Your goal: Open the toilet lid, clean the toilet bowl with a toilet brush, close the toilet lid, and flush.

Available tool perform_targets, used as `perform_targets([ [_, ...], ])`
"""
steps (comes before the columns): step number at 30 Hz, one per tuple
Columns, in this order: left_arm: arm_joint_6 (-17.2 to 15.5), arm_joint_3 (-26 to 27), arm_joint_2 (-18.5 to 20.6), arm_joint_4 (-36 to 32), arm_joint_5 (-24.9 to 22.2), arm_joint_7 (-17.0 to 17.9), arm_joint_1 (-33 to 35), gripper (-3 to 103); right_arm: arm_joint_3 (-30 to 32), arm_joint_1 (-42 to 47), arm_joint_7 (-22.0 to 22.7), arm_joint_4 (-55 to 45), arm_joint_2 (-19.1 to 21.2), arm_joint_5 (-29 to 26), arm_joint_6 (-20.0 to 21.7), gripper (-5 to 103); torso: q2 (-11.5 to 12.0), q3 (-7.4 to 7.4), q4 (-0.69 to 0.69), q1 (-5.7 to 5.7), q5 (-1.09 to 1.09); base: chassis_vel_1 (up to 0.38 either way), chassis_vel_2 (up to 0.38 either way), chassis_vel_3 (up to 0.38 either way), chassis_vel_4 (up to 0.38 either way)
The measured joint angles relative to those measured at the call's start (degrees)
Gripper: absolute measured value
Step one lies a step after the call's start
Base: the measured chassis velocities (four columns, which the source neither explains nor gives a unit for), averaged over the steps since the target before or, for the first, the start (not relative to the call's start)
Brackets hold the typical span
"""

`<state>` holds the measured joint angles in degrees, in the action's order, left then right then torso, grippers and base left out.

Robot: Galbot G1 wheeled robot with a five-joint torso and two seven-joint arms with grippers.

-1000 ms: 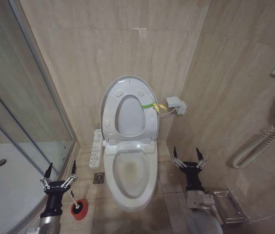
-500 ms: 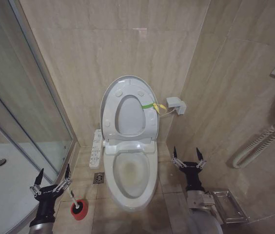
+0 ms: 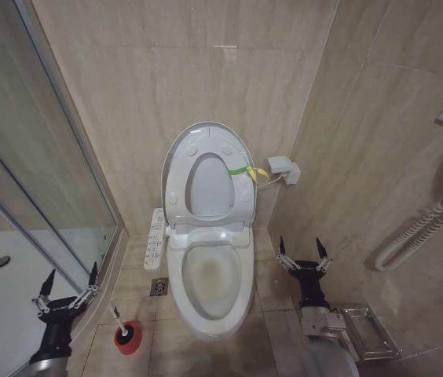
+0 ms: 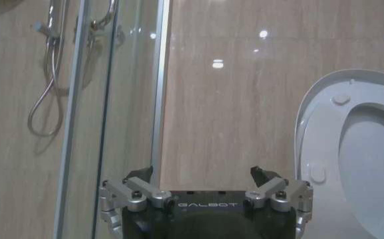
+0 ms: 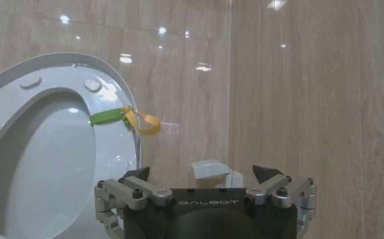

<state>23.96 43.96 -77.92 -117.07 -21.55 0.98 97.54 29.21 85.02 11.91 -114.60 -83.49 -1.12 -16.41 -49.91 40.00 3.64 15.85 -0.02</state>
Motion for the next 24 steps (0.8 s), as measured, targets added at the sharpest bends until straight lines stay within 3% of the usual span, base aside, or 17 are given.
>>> perform_targets([
  [8, -2.2, -3.3, -0.9, -0.5, 4.4, 4.0, -0.6, 100, 0.0, 0.0, 0.0, 0.0, 0.0, 0.0, 0.0, 100, 0.0, 0.00, 0.00, 0.00, 0.01, 0.000, 0.000, 0.000, 0.000],
  [16, -2.4, -11.1, -3.5, -1.1, 8.1, 4.4, -1.3, 100, 0.0, 0.0, 0.0, 0.0, 0.0, 0.0, 0.0, 100, 0.0, 0.00, 0.00, 0.00, 0.01, 0.000, 0.000, 0.000, 0.000],
  [24, -2.8, -9.8, -1.6, -0.6, 9.1, 5.4, -1.8, 99, 0.0, 0.0, 0.0, 0.0, 0.0, 0.0, 0.0, 100, 0.0, 0.00, 0.00, 0.00, 0.01, 0.000, 0.000, 0.000, 0.000],
])
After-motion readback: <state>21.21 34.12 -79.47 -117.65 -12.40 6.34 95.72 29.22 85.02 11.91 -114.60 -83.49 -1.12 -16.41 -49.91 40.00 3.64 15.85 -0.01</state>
